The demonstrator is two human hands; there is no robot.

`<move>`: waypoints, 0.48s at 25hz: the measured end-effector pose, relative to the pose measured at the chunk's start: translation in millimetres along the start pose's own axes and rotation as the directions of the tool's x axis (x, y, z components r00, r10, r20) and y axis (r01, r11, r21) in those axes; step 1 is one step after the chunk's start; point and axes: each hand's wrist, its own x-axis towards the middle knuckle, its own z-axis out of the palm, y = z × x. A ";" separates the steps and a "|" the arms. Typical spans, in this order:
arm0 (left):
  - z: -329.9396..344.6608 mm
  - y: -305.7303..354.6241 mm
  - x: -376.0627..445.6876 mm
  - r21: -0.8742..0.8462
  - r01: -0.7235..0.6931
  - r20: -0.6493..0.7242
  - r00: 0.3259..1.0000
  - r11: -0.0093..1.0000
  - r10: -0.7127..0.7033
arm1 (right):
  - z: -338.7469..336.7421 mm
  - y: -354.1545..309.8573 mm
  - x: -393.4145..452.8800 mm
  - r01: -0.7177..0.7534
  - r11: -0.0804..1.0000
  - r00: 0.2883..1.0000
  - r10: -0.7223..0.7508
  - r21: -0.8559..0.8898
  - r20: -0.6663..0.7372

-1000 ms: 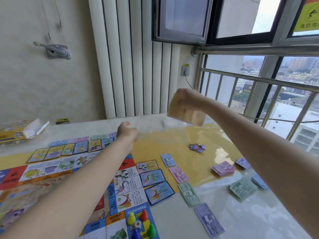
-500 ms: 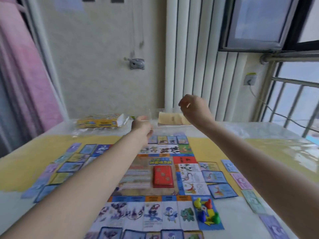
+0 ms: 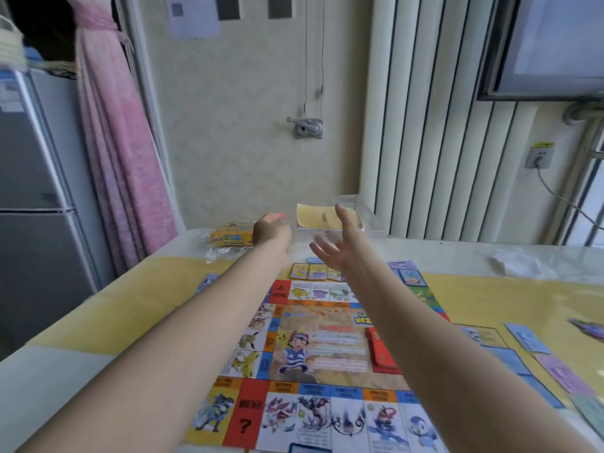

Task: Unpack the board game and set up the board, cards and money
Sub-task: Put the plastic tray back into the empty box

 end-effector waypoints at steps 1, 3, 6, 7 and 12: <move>-3.7 -1.0 6.7 0.012 -0.005 0.033 0.999 1.000 0.004 | 9.8 7.5 12.9 0.006 1.000 0.999 -0.005 0.023 -0.032; -11.0 0.0 23.2 0.034 -0.023 0.132 0.991 0.999 0.018 | 23.5 12.0 38.0 0.039 0.998 0.996 -0.035 0.044 -0.085; -25.2 0.6 69.0 0.285 -0.212 0.215 0.965 0.935 0.153 | 25.5 -4.9 67.8 0.074 0.995 0.984 -0.085 -0.074 -0.155; -30.8 -1.9 88.5 0.483 -0.331 0.235 0.941 0.811 0.244 | 20.6 -13.0 76.3 0.071 0.991 0.983 -0.088 -0.110 -0.158; -15.3 -39.2 158.0 0.805 -0.570 0.593 0.776 -0.166 0.214 | -12.2 -36.9 115.6 0.046 0.986 0.974 -0.080 -0.162 -0.210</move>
